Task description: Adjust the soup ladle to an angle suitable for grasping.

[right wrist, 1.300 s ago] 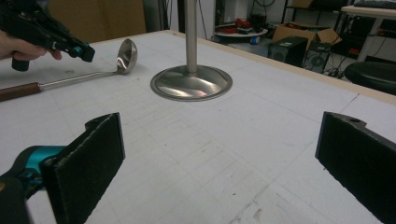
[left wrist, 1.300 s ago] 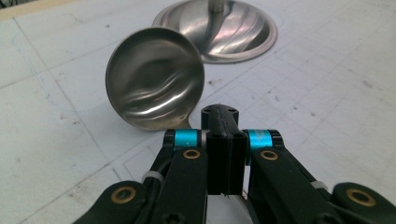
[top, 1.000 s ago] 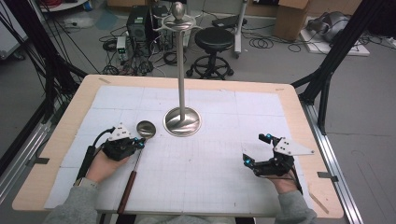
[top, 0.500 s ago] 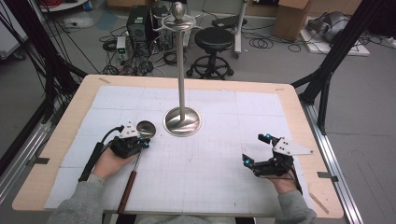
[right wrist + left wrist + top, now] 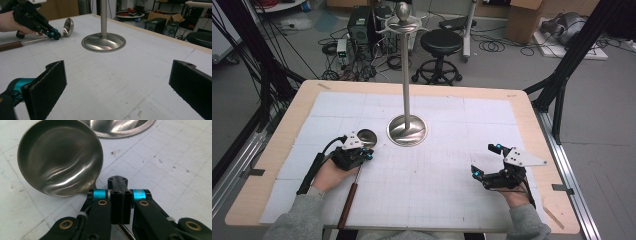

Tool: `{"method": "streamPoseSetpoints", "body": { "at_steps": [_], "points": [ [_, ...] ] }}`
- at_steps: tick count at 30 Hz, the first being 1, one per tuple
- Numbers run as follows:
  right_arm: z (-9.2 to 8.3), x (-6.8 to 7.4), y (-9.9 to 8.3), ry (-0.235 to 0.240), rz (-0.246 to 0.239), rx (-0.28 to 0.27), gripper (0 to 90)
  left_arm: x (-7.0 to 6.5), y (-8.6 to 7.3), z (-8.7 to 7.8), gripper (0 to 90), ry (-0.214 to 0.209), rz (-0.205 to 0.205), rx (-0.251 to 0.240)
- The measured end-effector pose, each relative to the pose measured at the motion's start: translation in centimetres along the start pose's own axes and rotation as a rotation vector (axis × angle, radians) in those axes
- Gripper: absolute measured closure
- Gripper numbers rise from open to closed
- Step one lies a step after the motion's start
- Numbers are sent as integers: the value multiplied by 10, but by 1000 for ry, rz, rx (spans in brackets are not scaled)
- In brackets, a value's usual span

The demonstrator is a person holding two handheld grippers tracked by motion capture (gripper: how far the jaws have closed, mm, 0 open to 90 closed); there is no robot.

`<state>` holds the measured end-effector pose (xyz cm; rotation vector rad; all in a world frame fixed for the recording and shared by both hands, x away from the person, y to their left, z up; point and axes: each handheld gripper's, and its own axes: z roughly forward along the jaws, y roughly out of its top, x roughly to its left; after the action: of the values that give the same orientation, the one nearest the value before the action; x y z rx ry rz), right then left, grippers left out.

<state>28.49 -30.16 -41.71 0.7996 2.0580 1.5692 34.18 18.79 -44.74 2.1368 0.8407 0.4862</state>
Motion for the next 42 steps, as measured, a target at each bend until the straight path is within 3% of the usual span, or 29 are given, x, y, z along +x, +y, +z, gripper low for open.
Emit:
{"method": "streamPoseSetpoints", "body": {
  "at_steps": [7, 14, 19, 27, 32, 42],
  "points": [
    [0, 0, 0, 0, 1, 2, 3, 5, -3, -5, 895, 32, -6, 13],
    [-2, -1, 0, -6, 7, -6, 3, 18, -14, -15, 892, -14, -49, -8],
    [-1, 0, 0, -2, 4, -2, 3, 21, -19, -22, 892, 6, -54, 4],
    [-3, -1, 0, -3, 7, -5, 3, 25, -24, -29, 890, -1, -74, 5],
    [-2, 0, 0, 0, 8, -6, 3, 33, -37, -42, 887, -11, -84, -7],
    [-2, -1, 0, -2, 1, -5, 3, 38, -49, -55, 887, 6, -100, -6]
  ]
}}
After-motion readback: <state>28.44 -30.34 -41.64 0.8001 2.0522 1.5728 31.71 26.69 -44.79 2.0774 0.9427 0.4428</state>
